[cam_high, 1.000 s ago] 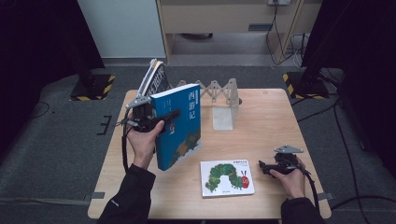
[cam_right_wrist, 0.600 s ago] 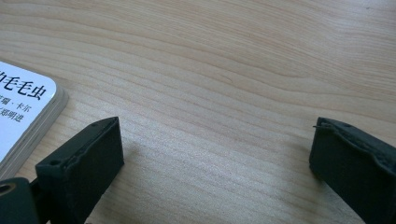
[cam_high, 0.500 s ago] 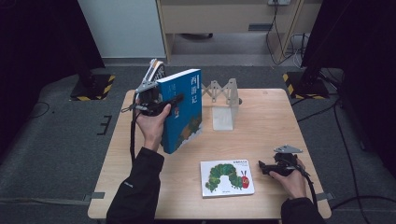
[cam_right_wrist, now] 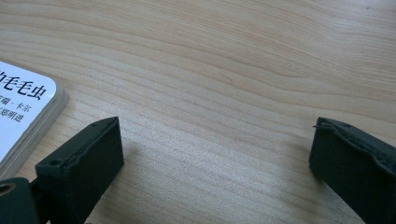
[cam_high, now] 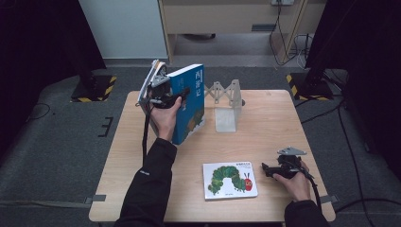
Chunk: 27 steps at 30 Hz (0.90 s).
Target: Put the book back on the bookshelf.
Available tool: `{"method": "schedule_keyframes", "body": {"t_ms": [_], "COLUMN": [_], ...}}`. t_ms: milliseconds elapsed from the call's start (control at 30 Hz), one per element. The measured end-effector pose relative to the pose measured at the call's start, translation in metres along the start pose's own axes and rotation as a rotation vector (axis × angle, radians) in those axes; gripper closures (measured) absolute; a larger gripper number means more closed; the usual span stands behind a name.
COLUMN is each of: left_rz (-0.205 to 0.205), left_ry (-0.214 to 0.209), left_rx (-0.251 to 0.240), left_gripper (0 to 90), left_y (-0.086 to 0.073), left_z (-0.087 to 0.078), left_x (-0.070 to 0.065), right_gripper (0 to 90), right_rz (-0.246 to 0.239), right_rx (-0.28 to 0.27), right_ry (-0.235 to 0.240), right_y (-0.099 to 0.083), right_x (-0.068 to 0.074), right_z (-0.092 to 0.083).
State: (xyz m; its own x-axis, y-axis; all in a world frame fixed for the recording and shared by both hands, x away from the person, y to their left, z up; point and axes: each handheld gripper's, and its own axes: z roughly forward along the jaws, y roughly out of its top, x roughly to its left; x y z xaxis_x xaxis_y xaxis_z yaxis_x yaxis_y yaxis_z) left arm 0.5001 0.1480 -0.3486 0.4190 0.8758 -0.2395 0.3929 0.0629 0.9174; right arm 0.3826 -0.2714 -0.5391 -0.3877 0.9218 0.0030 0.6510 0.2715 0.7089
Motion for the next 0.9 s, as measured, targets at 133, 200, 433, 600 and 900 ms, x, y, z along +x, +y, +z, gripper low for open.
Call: {"method": "schedule_keyframes", "body": {"t_ms": [133,200,433,600,900], "left_rz": [0.028,0.037,-0.002,-0.022,-0.017], "left_ry": [0.031,0.042,0.076,0.082,0.109], "left_rx": [0.004,-0.003,0.004,-0.020,-0.013], "left_gripper": [60.2,60.2,60.2,60.2,59.7], "left_y": [0.000,-0.001,-0.010,-0.013,-0.020], "left_z": [0.016,0.023,0.046,0.057,0.071], "left_x": [-0.004,-0.006,-0.006,-0.005,-0.005], "right_gripper": [3.0,3.0,2.9,2.9,2.9], "right_rz": [0.000,0.000,0.000,0.003,0.003], "right_rx": [0.000,0.000,0.000,-0.001,-0.001], "right_ry": [0.000,0.000,0.001,0.000,0.000], "right_y": [0.000,0.000,0.000,0.000,0.000], "right_x": [0.000,0.000,0.000,0.000,0.000], "right_z": [0.000,0.000,0.000,0.000,0.000]}}
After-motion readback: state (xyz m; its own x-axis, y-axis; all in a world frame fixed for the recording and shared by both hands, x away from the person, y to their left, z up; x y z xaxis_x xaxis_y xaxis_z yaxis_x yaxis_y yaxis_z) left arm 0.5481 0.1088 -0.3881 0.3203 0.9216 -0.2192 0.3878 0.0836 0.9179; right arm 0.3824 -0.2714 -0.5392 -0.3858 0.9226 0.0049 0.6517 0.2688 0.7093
